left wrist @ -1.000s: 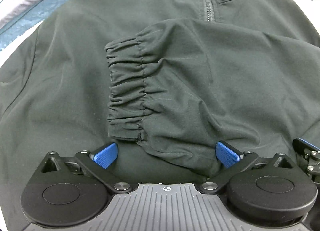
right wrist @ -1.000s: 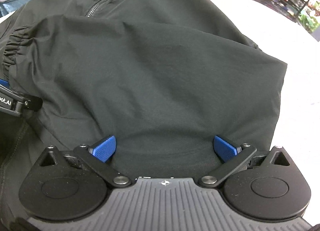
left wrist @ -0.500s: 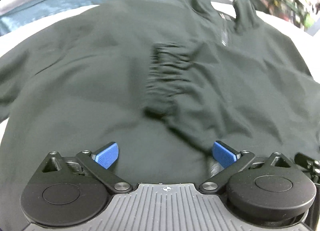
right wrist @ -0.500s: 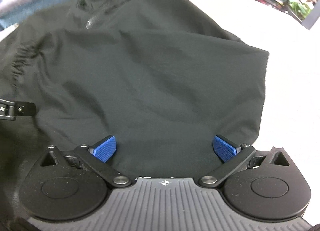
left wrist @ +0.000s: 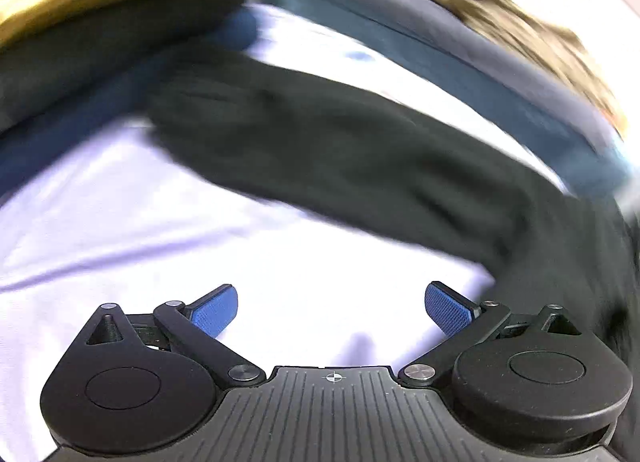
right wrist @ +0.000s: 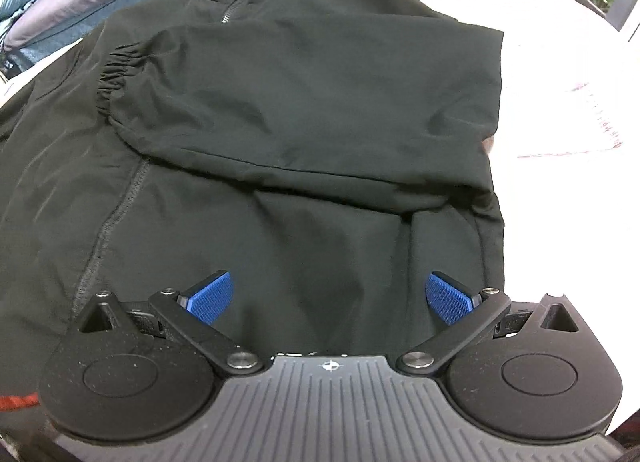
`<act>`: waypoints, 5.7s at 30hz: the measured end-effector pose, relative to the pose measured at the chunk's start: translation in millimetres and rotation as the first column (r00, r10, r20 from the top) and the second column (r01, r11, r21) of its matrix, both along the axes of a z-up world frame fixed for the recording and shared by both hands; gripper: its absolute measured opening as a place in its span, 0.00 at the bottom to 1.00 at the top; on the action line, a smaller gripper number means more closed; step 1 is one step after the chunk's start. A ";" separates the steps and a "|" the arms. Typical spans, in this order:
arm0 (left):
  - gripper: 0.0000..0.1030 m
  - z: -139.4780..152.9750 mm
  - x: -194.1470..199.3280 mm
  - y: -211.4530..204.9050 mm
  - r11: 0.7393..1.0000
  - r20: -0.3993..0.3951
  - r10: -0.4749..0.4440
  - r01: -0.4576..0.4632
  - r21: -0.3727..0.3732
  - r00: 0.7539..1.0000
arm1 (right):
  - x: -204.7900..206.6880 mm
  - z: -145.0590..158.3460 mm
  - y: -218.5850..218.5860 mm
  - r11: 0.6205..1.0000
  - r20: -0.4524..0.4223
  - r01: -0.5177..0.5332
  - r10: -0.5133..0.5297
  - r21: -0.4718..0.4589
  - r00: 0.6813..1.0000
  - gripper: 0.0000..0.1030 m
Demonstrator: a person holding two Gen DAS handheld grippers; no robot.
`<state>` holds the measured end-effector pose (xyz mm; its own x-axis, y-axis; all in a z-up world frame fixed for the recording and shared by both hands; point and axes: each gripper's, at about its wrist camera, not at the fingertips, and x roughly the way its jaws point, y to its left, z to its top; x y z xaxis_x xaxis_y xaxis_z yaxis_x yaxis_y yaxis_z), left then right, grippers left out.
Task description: Fold large clothes
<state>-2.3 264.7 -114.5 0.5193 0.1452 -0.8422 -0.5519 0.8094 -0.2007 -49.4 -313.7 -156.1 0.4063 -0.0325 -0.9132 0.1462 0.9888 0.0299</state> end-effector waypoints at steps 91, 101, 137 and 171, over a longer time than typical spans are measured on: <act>1.00 -31.5 79.3 -282.6 0.481 -0.292 -0.724 0.761 0.435 0.625 | 68.2 51.4 3.2 1.000 0.273 -0.015 0.010 0.015 0.962 0.83; 1.00 -37.1 151.6 -221.8 0.827 -0.210 -0.438 0.484 0.288 0.874 | 139.2 18.7 24.7 0.997 0.140 -0.071 0.074 -0.031 0.987 0.39; 1.00 -58.9 159.6 -282.0 0.625 -0.292 -0.701 0.757 0.189 0.651 | 155.3 -19.0 83.5 0.977 -0.035 -0.161 0.158 -0.141 0.987 0.96; 1.00 -31.0 62.1 -166.6 0.707 -0.091 -0.702 0.707 0.027 0.706 | 41.7 -11.0 25.5 0.990 0.052 -0.139 0.139 -0.007 0.989 1.00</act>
